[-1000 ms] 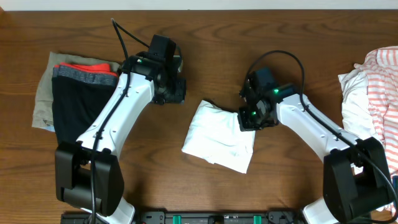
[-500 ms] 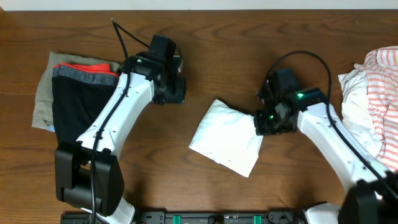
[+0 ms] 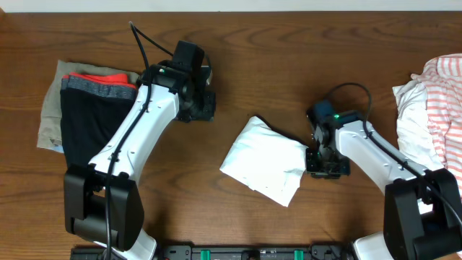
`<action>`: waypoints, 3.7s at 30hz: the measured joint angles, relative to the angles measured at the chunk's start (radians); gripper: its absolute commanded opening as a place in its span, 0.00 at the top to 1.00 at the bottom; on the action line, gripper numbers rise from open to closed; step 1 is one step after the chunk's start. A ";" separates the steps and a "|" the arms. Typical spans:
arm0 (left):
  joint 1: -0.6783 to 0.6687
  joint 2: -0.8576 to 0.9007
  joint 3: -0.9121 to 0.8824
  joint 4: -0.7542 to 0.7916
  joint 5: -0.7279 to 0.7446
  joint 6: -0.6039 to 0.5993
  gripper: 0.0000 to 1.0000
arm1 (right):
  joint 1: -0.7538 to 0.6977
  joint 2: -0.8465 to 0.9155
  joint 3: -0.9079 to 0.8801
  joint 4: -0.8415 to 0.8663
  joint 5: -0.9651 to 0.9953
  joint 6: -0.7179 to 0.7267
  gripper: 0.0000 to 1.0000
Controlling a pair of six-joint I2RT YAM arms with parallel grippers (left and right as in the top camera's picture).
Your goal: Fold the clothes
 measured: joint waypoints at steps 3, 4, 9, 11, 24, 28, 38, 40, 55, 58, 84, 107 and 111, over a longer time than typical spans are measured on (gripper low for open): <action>0.000 0.000 0.000 0.000 0.000 0.000 0.60 | -0.022 0.000 0.014 -0.009 -0.017 -0.045 0.90; 0.000 0.000 0.000 0.000 0.000 0.000 0.60 | -0.024 -0.001 0.021 -0.014 -0.033 -0.064 0.90; 0.000 0.000 0.000 0.000 0.000 0.000 0.59 | -0.026 -0.062 0.082 -0.058 -0.216 -0.201 0.84; 0.000 0.000 0.000 0.000 0.000 0.000 0.59 | -0.026 -0.108 0.092 -0.075 -0.287 -0.240 0.81; 0.000 0.000 0.000 0.000 0.000 0.004 0.60 | -0.015 -0.153 -0.040 0.023 -0.422 -0.300 0.64; 0.000 0.000 0.000 -0.001 0.000 0.004 0.59 | -0.015 -0.153 -0.104 0.092 -0.443 -0.290 0.63; 0.000 0.000 0.000 -0.001 0.000 0.004 0.60 | -0.014 -0.153 -0.140 0.113 -0.549 -0.282 0.99; 0.000 0.000 0.000 -0.002 0.000 0.004 0.60 | -0.014 -0.153 -0.141 0.071 -0.560 -0.282 0.99; 0.000 0.000 0.000 -0.011 0.000 0.004 0.60 | -0.014 -0.153 -0.187 0.044 -0.295 -0.139 0.84; 0.000 0.000 0.000 -0.015 0.001 0.005 0.59 | -0.014 -0.153 -0.184 0.055 -0.263 -0.126 0.88; -0.140 0.002 -0.058 0.130 0.423 0.261 0.60 | -0.014 -0.004 0.031 0.327 -0.538 -0.095 0.99; -0.234 0.300 -0.088 0.183 0.469 0.164 0.60 | -0.016 0.050 0.030 0.186 -0.400 -0.081 0.96; -0.219 0.301 -0.088 0.179 0.483 0.145 0.60 | -0.021 0.050 0.030 0.157 -0.331 -0.081 0.93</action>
